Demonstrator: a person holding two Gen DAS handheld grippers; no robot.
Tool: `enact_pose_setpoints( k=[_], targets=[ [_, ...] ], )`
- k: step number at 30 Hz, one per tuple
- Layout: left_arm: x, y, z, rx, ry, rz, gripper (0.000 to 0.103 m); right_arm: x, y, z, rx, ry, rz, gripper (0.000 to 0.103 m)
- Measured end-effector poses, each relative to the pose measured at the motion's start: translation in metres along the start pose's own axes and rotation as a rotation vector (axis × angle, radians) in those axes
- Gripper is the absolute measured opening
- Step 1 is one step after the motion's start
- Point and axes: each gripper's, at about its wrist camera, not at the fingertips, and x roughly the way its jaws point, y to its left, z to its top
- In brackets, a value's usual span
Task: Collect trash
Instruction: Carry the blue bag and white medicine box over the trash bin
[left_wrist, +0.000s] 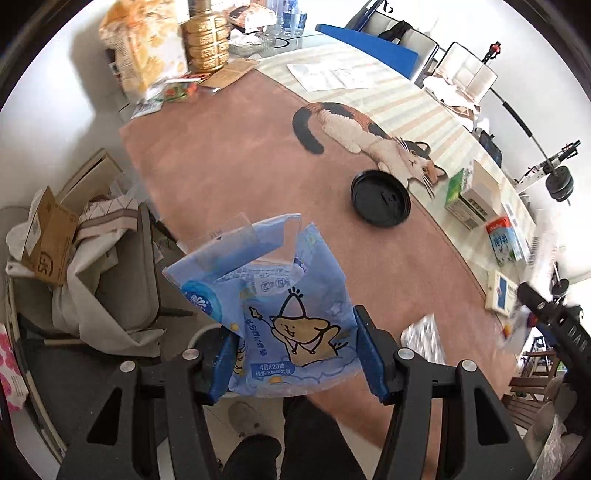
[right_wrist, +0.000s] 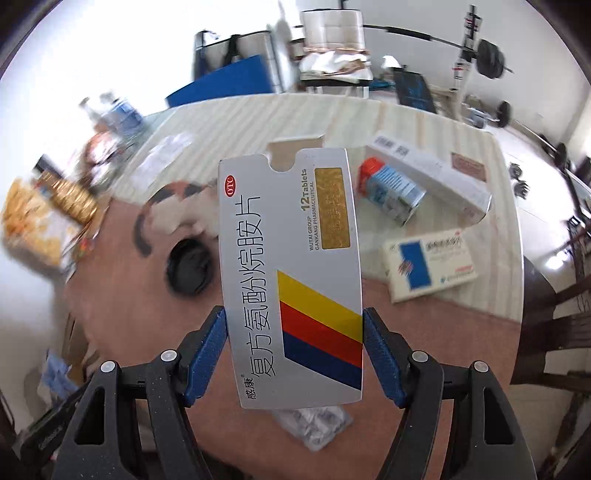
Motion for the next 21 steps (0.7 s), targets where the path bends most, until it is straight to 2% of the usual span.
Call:
enact_pose_setpoints(
  k=[2,5,9,12,15,21],
  targets=[
    [-0.011,0.015,-0.019,-0.009,0.001,0.0,0.055,-0.005,0.012,-0.025,-0.036,0.027,0.026,0.075],
    [-0.022,0.046,-0.049,-0.033,0.003,0.0,0.055,-0.004,0.04,-0.08,-0.107,0.106,0.08,0.075],
    [-0.013,0.107,-0.094,-0.096,0.061,0.011,0.055,0.013,0.076,-0.151,-0.19,0.206,0.127,0.075],
    [0.018,0.153,-0.126,-0.154,0.148,0.028,0.055,0.046,0.1,-0.203,-0.239,0.301,0.137,0.075],
    [0.066,0.192,-0.153,-0.213,0.223,0.031,0.055,0.092,0.121,-0.251,-0.299,0.39,0.129,0.075],
    [0.199,0.249,-0.193,-0.336,0.314,-0.02,0.055,0.223,0.132,-0.324,-0.331,0.507,0.107,0.075]
  ],
)
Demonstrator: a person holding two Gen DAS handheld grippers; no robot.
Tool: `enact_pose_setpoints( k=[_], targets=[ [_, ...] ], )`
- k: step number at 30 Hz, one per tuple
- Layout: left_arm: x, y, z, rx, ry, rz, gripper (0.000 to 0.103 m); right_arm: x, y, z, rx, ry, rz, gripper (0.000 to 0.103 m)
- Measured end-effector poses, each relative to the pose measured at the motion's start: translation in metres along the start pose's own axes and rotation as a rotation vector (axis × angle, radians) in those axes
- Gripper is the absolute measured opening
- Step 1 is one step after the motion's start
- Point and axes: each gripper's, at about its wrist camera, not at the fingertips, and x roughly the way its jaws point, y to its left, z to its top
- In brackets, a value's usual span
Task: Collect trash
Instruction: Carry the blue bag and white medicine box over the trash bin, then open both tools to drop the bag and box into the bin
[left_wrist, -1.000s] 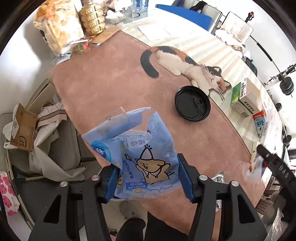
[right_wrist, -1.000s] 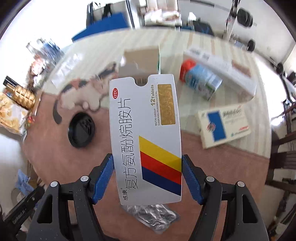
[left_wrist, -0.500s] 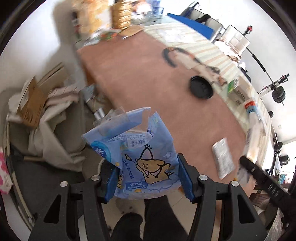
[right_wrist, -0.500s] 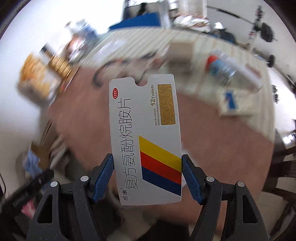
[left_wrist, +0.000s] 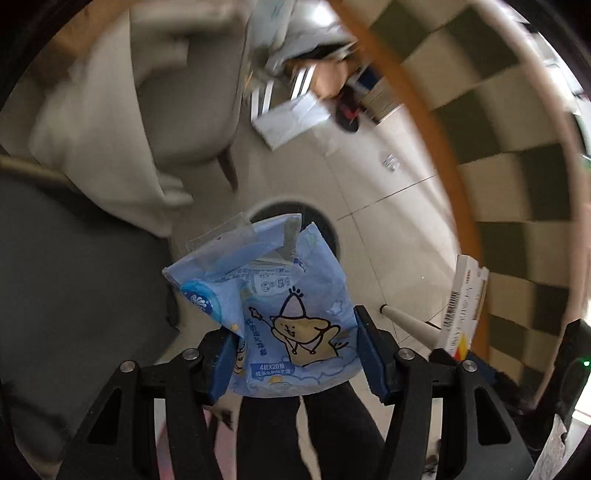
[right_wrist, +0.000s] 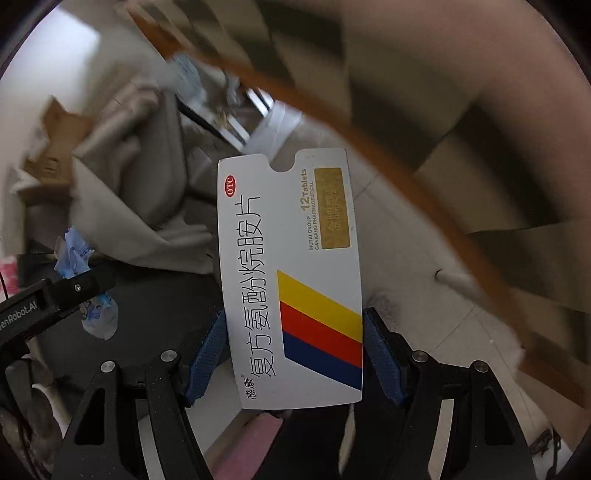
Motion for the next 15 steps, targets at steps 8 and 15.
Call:
enact_pose_setpoints(
  k=[8,15],
  targets=[
    [0.15,0.048,0.04,-0.085,0.022,-0.073,0.082,0.181,-0.015,0.026,-0.042,0.083,0.013,0.075],
    [0.191,0.074,0.047,-0.076,-0.001,0.015,0.102,0.269,-0.01,0.034,-0.091,0.139,0.066,0.098]
  ],
)
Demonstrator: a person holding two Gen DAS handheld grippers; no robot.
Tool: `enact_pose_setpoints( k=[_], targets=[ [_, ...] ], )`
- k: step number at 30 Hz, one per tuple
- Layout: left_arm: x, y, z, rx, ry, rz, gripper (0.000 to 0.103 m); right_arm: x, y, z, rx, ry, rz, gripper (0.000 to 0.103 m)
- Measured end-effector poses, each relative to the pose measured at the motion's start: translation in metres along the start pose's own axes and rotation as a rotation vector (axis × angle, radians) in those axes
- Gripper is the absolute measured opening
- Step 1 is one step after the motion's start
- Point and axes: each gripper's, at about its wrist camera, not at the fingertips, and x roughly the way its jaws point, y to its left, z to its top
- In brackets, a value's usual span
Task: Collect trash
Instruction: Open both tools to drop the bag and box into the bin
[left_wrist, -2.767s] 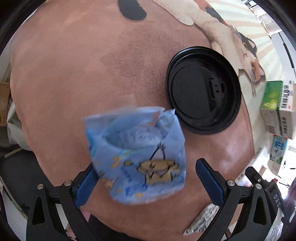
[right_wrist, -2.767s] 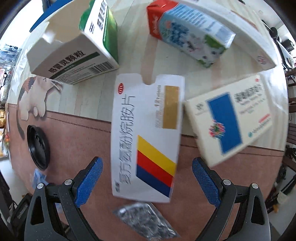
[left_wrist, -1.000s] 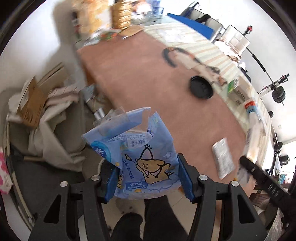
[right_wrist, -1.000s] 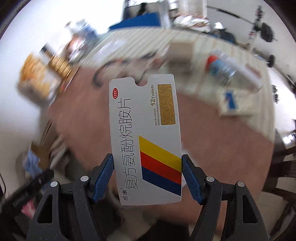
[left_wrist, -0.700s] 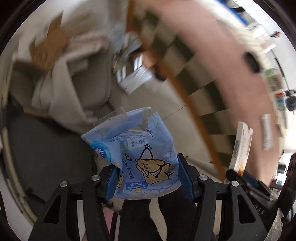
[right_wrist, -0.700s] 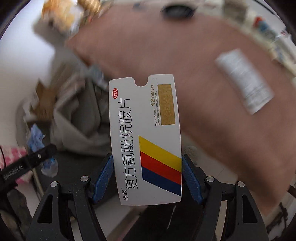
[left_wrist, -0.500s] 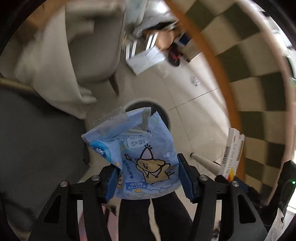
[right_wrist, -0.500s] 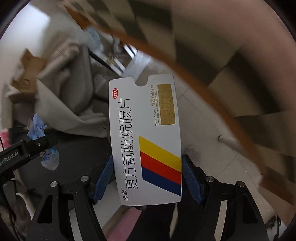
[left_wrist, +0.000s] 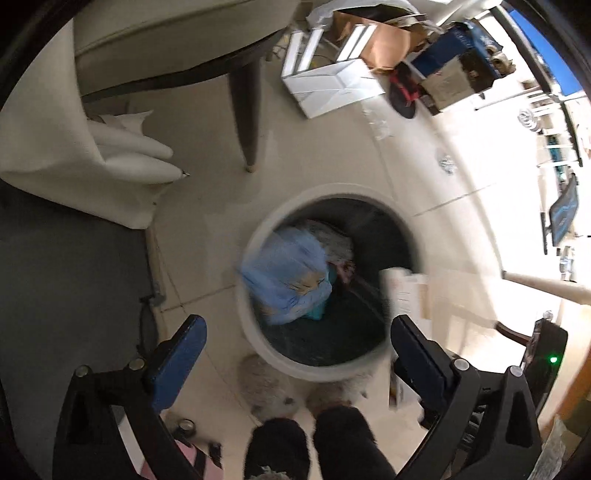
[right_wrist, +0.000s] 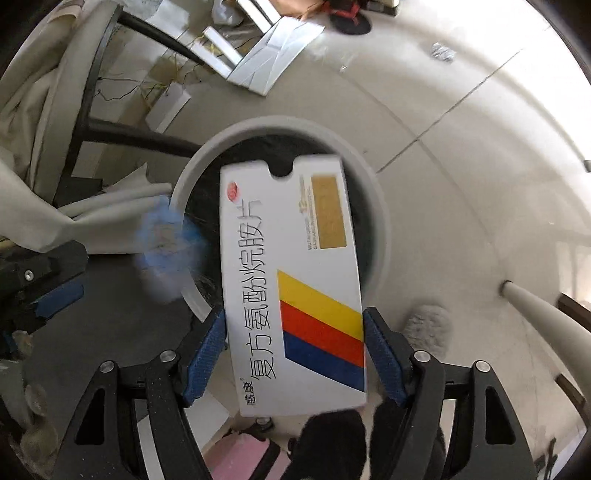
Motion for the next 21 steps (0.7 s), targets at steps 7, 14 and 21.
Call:
enact_pose_setpoints(
  k=[7,14,21],
  targets=[
    [-0.014,0.017,-0.017,0.01,-0.056,0.131,0.102,-0.012,0.015,0.0,-0.064,-0.037,-0.128,0.103],
    [-0.054,0.01,-0.042,0.029,-0.045,0.188,0.102,-0.062,0.027,-0.008,-0.091,-0.055,-0.253,0.103],
    [-0.105,-0.007,-0.065,0.052,-0.041,0.192,0.102,-0.13,0.047,-0.027,-0.123,-0.081,-0.275,0.103]
  ],
)
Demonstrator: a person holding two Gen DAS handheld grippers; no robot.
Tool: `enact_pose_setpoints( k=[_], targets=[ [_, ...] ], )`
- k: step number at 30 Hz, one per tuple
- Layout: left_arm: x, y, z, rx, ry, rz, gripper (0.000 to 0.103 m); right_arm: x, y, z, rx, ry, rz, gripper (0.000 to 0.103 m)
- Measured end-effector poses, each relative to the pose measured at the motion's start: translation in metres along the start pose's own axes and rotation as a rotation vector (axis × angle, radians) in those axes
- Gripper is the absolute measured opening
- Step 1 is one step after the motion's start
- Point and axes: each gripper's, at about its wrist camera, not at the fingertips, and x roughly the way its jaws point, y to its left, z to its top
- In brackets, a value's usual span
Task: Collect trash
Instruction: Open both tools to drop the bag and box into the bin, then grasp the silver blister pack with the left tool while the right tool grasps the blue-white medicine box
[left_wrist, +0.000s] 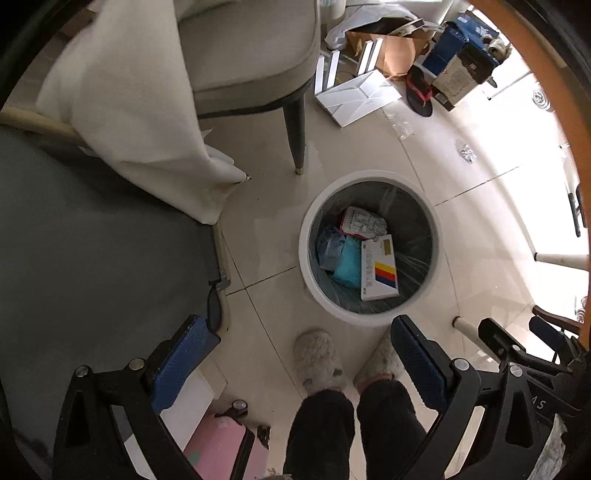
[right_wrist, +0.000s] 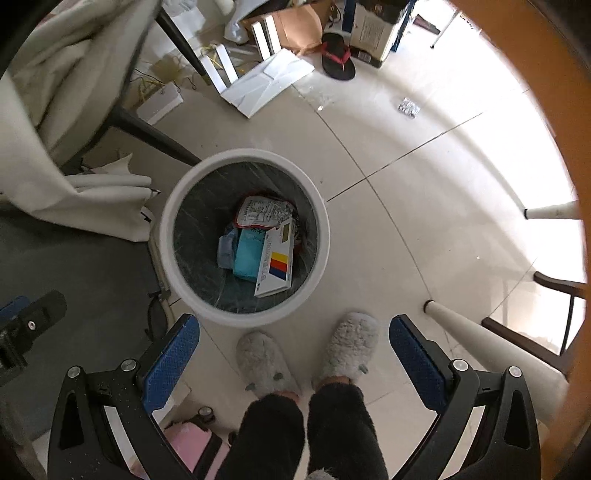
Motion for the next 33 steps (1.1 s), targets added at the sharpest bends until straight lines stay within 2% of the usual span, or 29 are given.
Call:
enact_pose_setpoints(
  k=[7,17,24,28,31,33],
  targets=[
    [-0.078,-0.004,-0.021,0.023,-0.029,-0.029,0.102,-0.083,0.002,-0.013,-0.009,-0.03,0.011,0.103],
    [-0.198,0.001,-0.048,0.081,-0.093,-0.02,0.102,-0.211,0.008,-0.037,-0.018,-0.093,0.046,0.103],
    [-0.266,0.005,-0.059,0.072,-0.155,-0.008,0.102,-0.29,0.005,-0.047,0.011,-0.156,0.114,0.103],
    [-0.305,-0.017,-0.053,0.092,-0.211,-0.004,0.102,-0.335,-0.022,-0.042,0.089,-0.205,0.185,0.103],
    [-0.334,-0.05,-0.04,0.132,-0.265,0.0,0.102,-0.363,-0.059,-0.035,0.161,-0.228,0.217,0.103],
    [-0.35,-0.081,-0.029,0.161,-0.294,-0.008,0.102,-0.385,-0.099,-0.028,0.203,-0.247,0.213,0.103]
  ],
)
